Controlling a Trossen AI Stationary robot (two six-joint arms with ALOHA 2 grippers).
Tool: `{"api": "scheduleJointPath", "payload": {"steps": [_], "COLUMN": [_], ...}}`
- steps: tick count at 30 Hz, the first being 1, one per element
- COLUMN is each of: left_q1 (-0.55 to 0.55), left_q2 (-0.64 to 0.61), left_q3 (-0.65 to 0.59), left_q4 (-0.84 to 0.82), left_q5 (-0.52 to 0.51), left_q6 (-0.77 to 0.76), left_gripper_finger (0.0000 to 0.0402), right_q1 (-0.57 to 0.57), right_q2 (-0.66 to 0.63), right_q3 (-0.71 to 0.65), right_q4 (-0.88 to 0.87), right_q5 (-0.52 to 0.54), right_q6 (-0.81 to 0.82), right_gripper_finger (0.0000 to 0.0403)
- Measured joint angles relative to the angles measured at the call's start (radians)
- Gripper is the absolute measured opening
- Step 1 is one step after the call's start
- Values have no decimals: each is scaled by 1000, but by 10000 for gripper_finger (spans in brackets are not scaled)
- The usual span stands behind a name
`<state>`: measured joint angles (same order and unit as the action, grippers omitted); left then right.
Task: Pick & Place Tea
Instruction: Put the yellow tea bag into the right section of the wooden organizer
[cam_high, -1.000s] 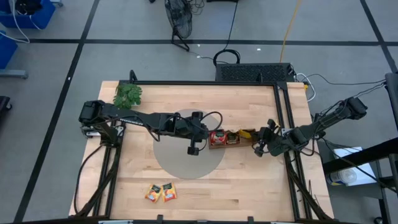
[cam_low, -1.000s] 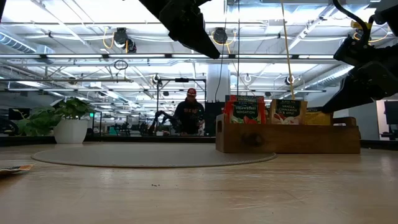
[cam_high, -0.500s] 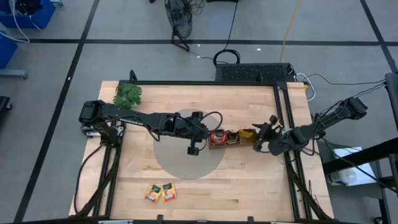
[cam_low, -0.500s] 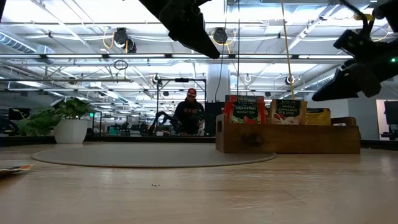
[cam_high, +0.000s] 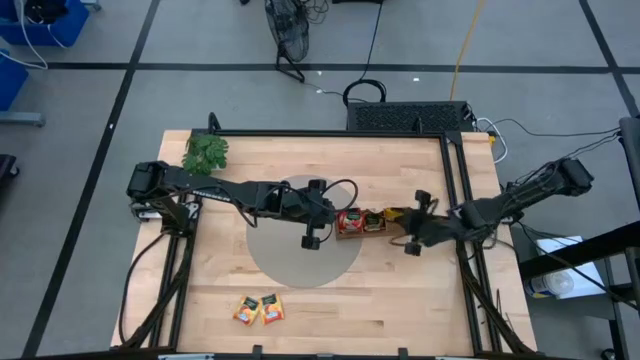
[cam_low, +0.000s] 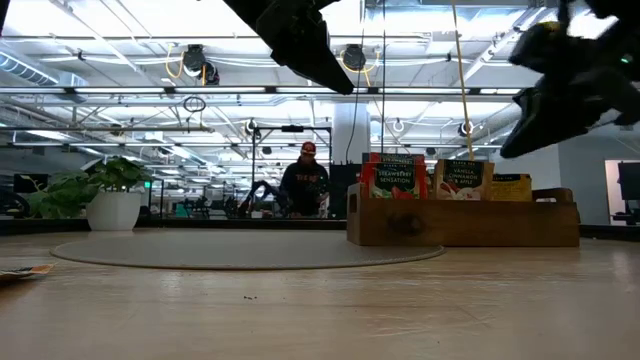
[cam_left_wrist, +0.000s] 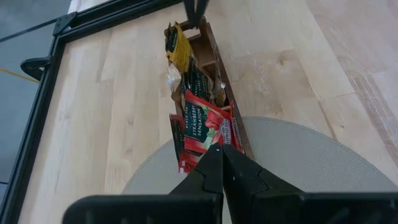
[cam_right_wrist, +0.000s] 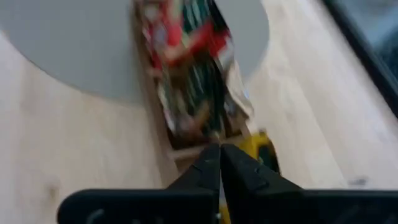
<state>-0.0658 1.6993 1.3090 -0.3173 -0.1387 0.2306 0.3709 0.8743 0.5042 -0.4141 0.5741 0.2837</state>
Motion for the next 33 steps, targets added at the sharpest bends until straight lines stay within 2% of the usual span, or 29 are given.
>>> {"api": "scheduleJointPath", "payload": {"steps": [6,10,14,18,24,29,33], "left_q1": [0,0,0,0,0,0,-10], "left_q2": [0,0,0,0,0,0,-10], "left_q3": [0,0,0,0,0,0,5], "left_q4": [1,8,7,5,-2,-30,-170], "left_q5": [0,0,0,4,4,4,3], "left_q6": [0,0,-1,-5,-7,-92,-43], "left_gripper_finger": [8,8,8,8,8,8,8], "right_q1": [-83,-134,-180,-203,-198,-156,-93], "right_q2": [280,407,466,499,505,450,359], "right_q3": [205,233,233,233,233,233,233], "right_q4": [-257,-310,-309,-310,-313,-320,-315], "right_q5": [-151,-186,-184,-180,-99,-76,-71], "right_q6": [44,21,16,15,24,59,93], "right_gripper_finger": [0,0,0,0,0,0,0]}}
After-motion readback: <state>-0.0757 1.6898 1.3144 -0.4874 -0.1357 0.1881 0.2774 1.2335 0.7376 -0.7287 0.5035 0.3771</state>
